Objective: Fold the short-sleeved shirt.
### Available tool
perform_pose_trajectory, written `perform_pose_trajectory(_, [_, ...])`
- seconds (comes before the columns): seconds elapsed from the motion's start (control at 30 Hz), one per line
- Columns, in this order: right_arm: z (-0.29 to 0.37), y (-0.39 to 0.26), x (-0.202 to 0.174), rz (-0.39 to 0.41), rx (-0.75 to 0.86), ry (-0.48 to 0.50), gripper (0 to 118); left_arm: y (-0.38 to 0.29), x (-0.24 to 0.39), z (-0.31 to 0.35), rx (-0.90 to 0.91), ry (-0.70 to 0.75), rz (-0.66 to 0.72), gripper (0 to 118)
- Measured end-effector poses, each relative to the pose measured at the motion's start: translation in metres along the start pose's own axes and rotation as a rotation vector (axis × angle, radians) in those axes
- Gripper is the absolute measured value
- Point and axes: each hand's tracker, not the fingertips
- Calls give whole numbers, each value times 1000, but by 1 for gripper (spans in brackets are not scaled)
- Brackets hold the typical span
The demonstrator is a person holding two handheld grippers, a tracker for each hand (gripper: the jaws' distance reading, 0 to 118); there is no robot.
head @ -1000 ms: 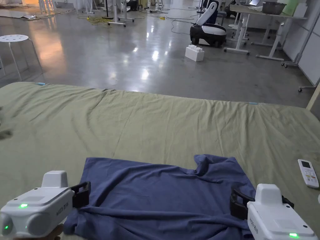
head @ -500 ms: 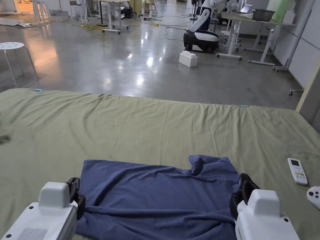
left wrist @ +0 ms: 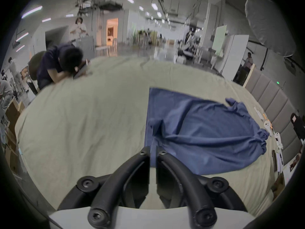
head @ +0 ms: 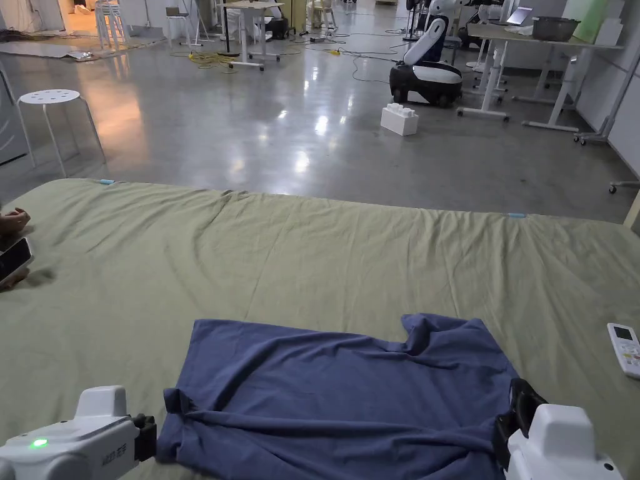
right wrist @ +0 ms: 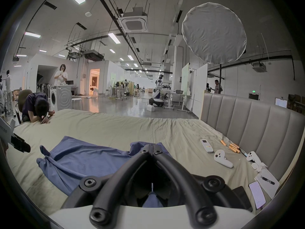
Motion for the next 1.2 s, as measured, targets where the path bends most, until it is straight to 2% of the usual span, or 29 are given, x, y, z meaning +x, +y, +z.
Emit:
perform_pose_trajectory(0.07, [-2,-4,1,3,-18,-1,0,7,1,-14,-46,-9,0,49])
perform_pose_trajectory(0.1, [-3,-6,2,4,-27,-3,0,11,0,-23,-71,-15,0,61])
perform_pose_trajectory(0.13, [-3,-8,3,6,-35,-4,0,15,0,-30,-83,-3,7,65])
perform_pose_trajectory(0.27, [-6,-16,8,14,-74,-15,0,24,1,-63,-196,18,-3,69])
perform_pose_trajectory(0.33, [-7,-20,10,10,-92,-22,0,22,3,-78,-269,18,-20,75])
perform_pose_trajectory(0.43, [-9,-25,13,13,-120,-29,0,11,7,-88,-389,39,-71,76])
perform_pose_trajectory(0.5, [-10,-28,15,12,-132,-35,0,11,7,-80,-319,36,-74,76])
perform_pose_trajectory(0.63, [-13,-32,17,6,-152,-37,0,5,9,-76,-320,53,-75,73])
perform_pose_trajectory(0.73, [-15,-34,16,4,-161,-35,0,1,14,-75,-306,56,-75,60])
perform_pose_trajectory(0.8, [-17,-36,14,3,-170,-33,0,-1,23,-73,-299,55,-86,43])
perform_pose_trajectory(0.83, [-17,-37,14,1,-175,-31,0,0,26,-74,-296,50,-104,25])
perform_pose_trajectory(0.9, [-19,-40,14,-5,-186,-27,0,-2,32,-73,-284,64,-149,13])
perform_pose_trajectory(1.07, [-23,-45,29,-3,-241,-37,2,-1,26,-54,-240,47,-144,8])
perform_pose_trajectory(1.1, [-25,-46,35,-3,-258,-46,5,-1,22,-50,-224,38,-127,8])
perform_pose_trajectory(1.2, [-35,-48,58,-16,-345,-63,44,-1,15,-33,-186,19,-93,8])
